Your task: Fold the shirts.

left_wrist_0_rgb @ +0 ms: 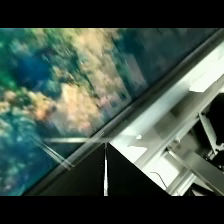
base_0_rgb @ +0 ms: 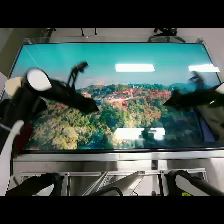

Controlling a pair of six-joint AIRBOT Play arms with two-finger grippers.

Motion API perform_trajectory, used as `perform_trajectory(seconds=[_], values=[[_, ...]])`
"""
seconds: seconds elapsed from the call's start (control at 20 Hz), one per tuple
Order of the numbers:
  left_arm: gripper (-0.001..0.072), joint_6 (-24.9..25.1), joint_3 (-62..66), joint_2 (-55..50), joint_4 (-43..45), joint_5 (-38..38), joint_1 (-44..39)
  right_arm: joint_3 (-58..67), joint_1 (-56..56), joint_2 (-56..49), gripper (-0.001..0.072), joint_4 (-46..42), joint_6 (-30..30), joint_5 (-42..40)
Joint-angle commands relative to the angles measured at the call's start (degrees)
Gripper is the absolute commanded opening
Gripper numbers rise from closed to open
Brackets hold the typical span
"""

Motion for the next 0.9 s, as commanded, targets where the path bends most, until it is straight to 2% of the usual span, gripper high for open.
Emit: perform_trajectory(seconds=[0.0, 0.1, 0.25, 0.45, 0.85], values=[[0.0011, -5.4, -21.8, 12.1, 0.0, 13.7, -12.1, -23.9, 18.5, 12.9, 0.0024, 2.0, 1.8, -14.4], [0.0010, -8.5, -28.5, 16.4, 0.0, 19.0, -16.1, -28.8, 22.9, 15.0, 0.0024, 2.0, 2.8, -18.1], [0.0011, -10.7, -32.1, 19.5, 0.1, 18.8, -17.2, -28.8, 23.4, 14.5, 0.0025, 2.9, 2.5, -18.6], [0.0012, -10.7, -33.6, 21.7, 0.2, 21.2, -17.1, -28.8, 23.4, 14.5, 0.0025, 3.3, 2.5, -19.9], [0.0012, -10.7, -33.6, 21.9, 0.4, 21.1, -17.1, -28.8, 23.4, 14.5, 0.0025, 3.3, 2.5, -19.9]])
